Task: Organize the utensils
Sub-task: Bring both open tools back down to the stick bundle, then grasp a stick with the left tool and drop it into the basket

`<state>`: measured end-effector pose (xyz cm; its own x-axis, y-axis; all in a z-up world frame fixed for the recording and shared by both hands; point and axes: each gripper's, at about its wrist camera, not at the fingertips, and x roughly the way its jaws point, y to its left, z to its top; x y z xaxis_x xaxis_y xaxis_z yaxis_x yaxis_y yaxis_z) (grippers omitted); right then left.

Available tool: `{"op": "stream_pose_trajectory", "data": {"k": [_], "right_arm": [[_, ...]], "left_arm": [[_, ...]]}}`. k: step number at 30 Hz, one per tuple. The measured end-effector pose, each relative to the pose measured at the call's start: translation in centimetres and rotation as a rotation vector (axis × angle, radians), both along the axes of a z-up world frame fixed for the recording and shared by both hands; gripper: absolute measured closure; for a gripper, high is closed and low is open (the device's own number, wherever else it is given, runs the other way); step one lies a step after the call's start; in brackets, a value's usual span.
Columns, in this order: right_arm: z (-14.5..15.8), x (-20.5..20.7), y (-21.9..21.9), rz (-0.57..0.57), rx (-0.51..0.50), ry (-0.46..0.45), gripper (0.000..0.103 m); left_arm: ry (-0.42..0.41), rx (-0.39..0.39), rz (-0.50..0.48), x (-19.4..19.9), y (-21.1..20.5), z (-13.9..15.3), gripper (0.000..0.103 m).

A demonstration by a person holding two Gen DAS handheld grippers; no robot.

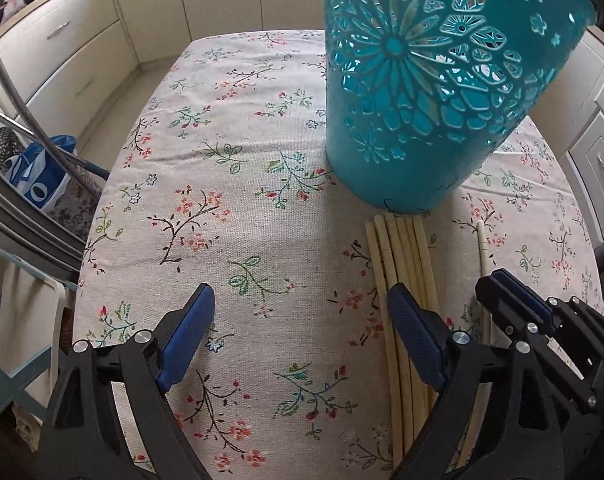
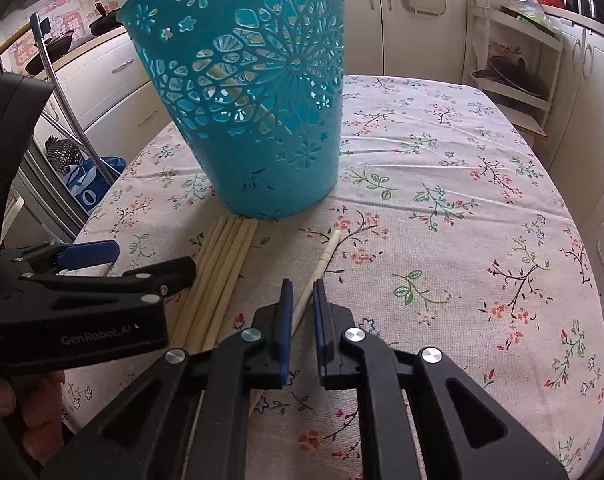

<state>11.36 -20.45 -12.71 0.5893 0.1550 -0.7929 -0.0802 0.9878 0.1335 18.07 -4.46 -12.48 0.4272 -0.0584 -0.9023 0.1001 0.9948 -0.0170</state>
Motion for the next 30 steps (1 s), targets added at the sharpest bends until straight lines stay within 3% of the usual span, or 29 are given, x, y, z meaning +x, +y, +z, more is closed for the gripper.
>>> {"op": "stream_pose_trajectory", "data": {"k": [8,15,17,18,21,22,25,28,30], "right_arm": [[0.0,0.0,-0.3,0.002,0.013,0.002,0.092],[0.0,0.6,-0.7,-0.026,0.017,-0.008,0.091],[0.0,0.6,-0.6,-0.030,0.016,-0.014,0.078],[0.0,0.6,-0.5,-0.028,0.011,-0.014,0.077],[0.0,0.4,0.2,-0.010,-0.034,-0.016,0.079],[0.0,0.4,0.3,0.002,-0.046,-0.014,0.088],[0.1,0.2,-0.2,0.011,-0.045,-0.005,0.094],[0.1,0.4,-1.0,-0.006,-0.024,0.012,0.093],[0.1,0.7,-1.0,-0.014,-0.016,0.013,0.086]], "left_arm": [[-0.010,0.045,-0.028,-0.3,-1.1,-0.1,0.019],[-0.039,0.031,-0.086,-0.6,-2.4,0.3,0.045],[-0.047,0.025,-0.093,-0.6,-2.6,0.4,0.053],[-0.051,0.020,-0.098,-0.5,-2.7,0.5,0.061],[-0.058,-0.008,-0.122,-0.5,-2.9,0.6,0.079],[-0.056,-0.024,-0.128,-0.5,-2.8,0.6,0.085],[-0.034,-0.099,-0.147,-0.2,-1.8,0.5,0.089],[-0.032,-0.084,-0.154,-0.3,-1.9,0.5,0.089],[-0.035,-0.073,-0.154,-0.4,-2.0,0.6,0.088]]}}
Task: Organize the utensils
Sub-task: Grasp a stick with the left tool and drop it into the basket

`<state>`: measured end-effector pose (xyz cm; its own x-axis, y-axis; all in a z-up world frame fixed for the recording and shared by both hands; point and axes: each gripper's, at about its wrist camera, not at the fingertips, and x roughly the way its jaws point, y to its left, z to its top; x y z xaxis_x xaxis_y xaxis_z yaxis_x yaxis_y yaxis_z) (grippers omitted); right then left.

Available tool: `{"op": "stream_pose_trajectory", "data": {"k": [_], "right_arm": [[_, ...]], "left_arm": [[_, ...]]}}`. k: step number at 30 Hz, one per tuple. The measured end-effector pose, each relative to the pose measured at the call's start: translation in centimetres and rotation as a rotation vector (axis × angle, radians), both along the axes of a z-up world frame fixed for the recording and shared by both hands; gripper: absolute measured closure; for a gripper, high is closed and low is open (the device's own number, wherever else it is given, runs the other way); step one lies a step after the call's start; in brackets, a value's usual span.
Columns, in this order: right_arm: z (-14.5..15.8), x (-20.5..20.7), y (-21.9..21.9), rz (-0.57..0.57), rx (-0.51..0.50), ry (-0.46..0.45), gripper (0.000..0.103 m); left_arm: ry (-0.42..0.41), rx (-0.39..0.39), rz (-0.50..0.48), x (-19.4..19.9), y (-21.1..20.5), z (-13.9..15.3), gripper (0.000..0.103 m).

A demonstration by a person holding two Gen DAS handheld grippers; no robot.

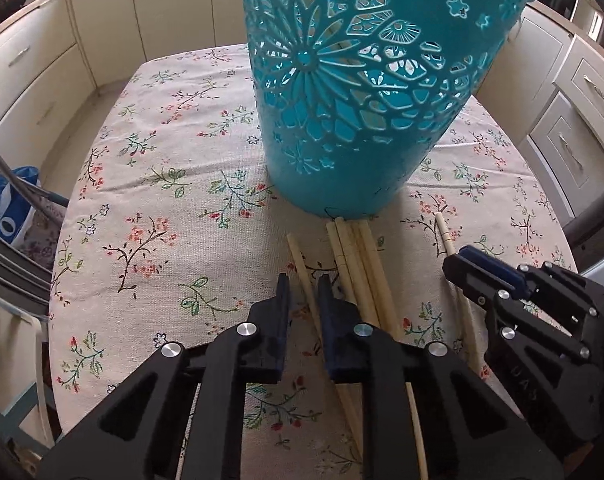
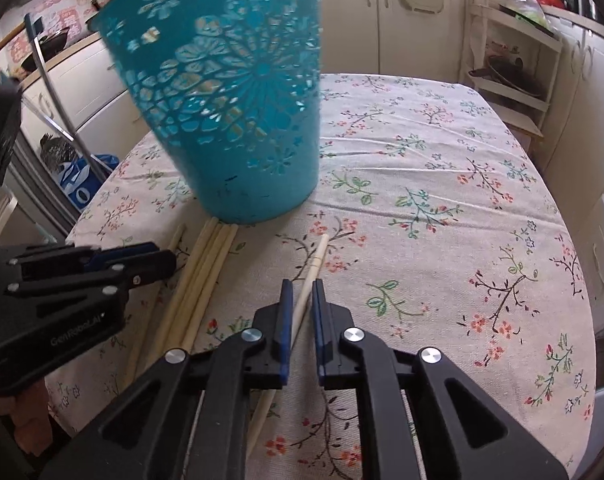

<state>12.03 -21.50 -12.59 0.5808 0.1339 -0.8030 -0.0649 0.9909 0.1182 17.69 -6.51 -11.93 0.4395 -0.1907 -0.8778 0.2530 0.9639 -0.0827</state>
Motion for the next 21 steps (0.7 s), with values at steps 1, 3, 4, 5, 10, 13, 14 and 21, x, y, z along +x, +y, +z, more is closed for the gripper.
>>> {"op": "stream_pose_trajectory", "data": {"k": [1,3,4,5,10,13,14,21], "right_arm": [[0.0,0.1,0.3,0.002,-0.015,-0.002,0.084],[-0.1,0.1,1.1,0.016,-0.066,-0.006,0.084],[-0.1,0.1,1.4,0.026,-0.078,-0.007,0.084],[0.0,0.0,1.5,0.031,-0.076,-0.006,0.089],[-0.1,-0.1,0.9,0.023,-0.029,-0.008,0.090],[-0.2,0.0,0.5,0.014,-0.004,-0.010,0.090],[-0.2,0.0,0.5,0.013,-0.002,-0.010,0.090],[-0.2,-0.1,0.7,0.011,-0.006,-0.014,0.090]], "left_arm": [[-0.003,0.006,-0.001,0.0,-0.2,0.0,0.088],[-0.007,0.010,-0.007,-0.1,-0.4,0.1,0.088],[-0.005,0.001,-0.009,0.0,-0.3,0.1,0.092],[0.001,-0.009,-0.009,0.0,-0.2,0.1,0.097],[0.023,-0.069,-0.019,-0.3,0.6,0.5,0.099],[-0.008,-0.101,-0.016,-1.0,1.3,1.9,0.099],[-0.019,-0.122,-0.009,-1.4,1.7,2.6,0.099],[-0.105,-0.266,-0.041,-5.1,3.7,7.2,0.099]]}}
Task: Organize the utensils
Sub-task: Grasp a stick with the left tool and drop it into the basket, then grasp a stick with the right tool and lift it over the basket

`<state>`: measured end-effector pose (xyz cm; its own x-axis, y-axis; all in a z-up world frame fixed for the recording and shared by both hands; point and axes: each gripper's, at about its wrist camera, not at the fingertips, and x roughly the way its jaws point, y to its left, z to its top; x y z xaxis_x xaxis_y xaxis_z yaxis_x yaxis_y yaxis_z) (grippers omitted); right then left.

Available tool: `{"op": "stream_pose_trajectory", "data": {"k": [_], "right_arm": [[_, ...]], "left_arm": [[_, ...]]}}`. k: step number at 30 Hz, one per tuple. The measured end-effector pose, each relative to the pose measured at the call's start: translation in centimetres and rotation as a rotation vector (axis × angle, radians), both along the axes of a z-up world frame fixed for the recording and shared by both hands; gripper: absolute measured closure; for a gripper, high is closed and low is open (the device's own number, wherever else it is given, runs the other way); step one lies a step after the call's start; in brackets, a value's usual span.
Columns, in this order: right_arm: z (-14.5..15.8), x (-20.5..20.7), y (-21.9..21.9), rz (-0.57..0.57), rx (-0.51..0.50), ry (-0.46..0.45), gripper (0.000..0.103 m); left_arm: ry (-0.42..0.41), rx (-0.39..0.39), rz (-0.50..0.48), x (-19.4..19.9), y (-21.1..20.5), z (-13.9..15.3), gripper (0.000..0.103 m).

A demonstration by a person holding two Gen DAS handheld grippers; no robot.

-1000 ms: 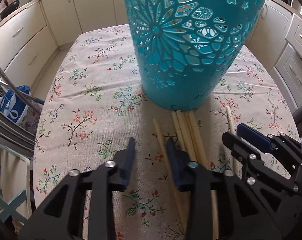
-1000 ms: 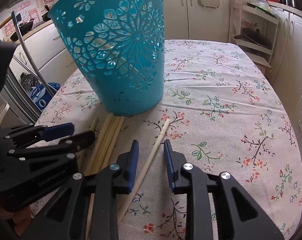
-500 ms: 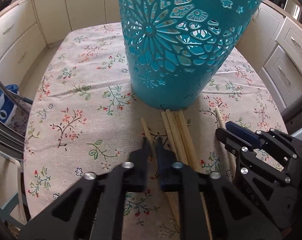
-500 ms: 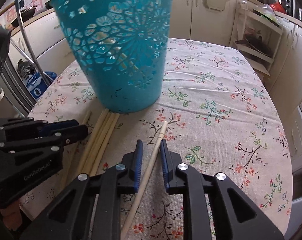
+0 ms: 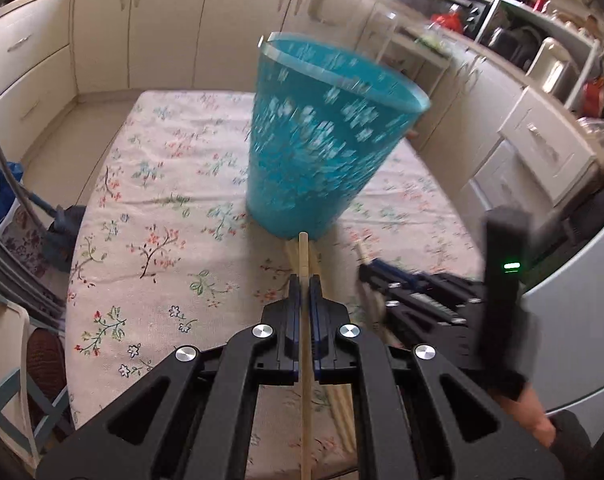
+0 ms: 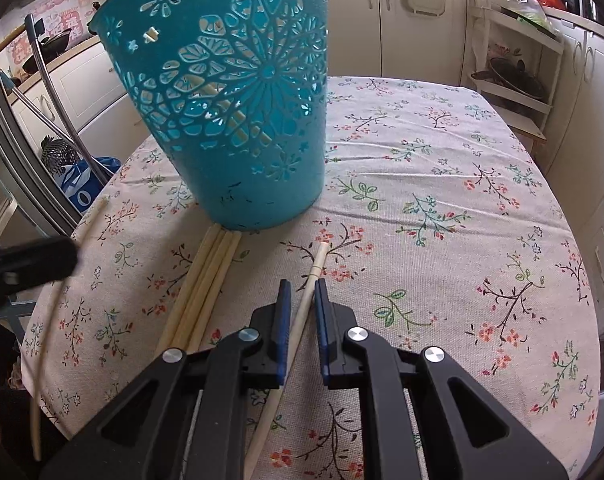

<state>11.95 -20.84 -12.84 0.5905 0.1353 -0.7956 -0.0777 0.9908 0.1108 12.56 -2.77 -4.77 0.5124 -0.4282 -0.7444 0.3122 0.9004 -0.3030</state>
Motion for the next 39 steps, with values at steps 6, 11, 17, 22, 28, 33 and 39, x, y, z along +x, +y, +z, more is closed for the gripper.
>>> {"op": "stream_pose_trajectory", "data": {"k": [6,11,17,22,28,33,39], "right_arm": [[-0.1,0.0,-0.2,-0.004,0.004,-0.002,0.090],[-0.1,0.0,-0.6,-0.003,0.018,-0.001,0.090],[-0.2,0.2,-0.5,0.013,0.020,0.003,0.086],[-0.2,0.3,-0.4,0.030,0.027,0.005,0.081],[-0.2,0.2,-0.7,0.037,0.045,0.008,0.080],[-0.2,0.1,-0.6,0.040,0.042,0.005,0.079],[-0.1,-0.1,-0.6,0.047,0.037,0.005,0.079]], "left_arm": [[-0.219,-0.110,-0.029,-0.6,-0.4,8.6,0.099],[-0.406,-0.200,0.028,2.4,-0.7,15.0,0.099],[-0.564,-0.272,0.190,8.8,-2.0,17.4,0.099],[-0.562,-0.218,0.298,12.2,-3.4,14.4,0.099],[-0.506,-0.138,0.325,13.4,-3.7,10.9,0.099],[-0.425,-0.055,0.290,13.6,-4.0,8.9,0.098],[-0.351,-0.024,0.363,10.2,-0.7,7.5,0.054]]}}
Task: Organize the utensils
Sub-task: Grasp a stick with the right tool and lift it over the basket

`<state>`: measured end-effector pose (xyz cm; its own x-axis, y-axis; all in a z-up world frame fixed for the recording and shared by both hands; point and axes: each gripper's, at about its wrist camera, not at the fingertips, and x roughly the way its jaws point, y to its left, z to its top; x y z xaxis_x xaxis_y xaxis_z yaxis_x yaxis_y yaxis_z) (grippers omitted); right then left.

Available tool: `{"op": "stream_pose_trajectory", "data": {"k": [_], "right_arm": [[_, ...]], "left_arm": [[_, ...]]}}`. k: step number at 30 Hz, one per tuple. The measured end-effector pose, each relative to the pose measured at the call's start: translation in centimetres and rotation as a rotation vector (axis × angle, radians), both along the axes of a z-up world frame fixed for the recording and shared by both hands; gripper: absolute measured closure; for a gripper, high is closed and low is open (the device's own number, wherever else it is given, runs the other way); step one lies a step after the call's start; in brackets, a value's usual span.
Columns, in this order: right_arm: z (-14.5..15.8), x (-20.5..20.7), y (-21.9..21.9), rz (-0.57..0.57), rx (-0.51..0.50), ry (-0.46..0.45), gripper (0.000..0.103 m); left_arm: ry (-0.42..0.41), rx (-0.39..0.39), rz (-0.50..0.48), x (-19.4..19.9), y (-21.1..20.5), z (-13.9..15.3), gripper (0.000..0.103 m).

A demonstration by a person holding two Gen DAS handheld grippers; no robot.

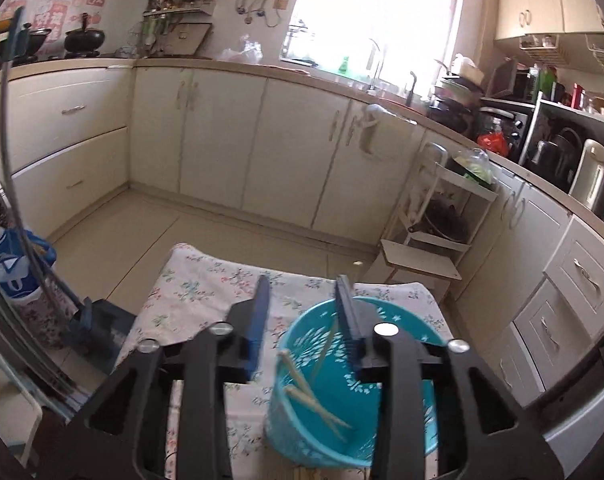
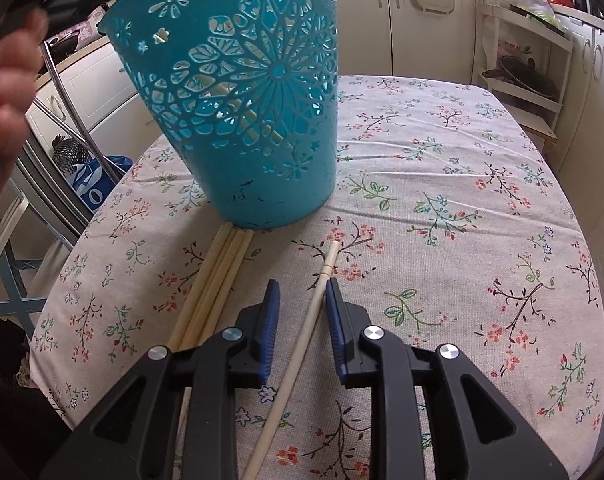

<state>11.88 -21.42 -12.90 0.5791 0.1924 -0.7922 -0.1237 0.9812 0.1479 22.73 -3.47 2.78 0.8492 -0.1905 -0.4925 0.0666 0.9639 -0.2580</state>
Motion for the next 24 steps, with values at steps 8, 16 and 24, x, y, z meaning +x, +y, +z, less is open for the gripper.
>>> {"op": "stream_pose_trajectory", "data": {"k": [8,16,24], "right_arm": [[0.1,-0.3,-0.4,-0.007,-0.002,-0.003,0.079],[0.3,-0.1,0.2,-0.049,-0.059,0.009,0.086],[0.3,-0.4,1.7,-0.037,-0.187,-0.011,0.095]], "left_arm": [[-0.020,-0.119,0.252,-7.8,7.6,-2.1,0.027],[0.043,-0.115,0.226,-6.6,7.7,-3.5,0.027],[0.102,-0.130,0.191,-5.7,6.9,-4.3,0.027]]}}
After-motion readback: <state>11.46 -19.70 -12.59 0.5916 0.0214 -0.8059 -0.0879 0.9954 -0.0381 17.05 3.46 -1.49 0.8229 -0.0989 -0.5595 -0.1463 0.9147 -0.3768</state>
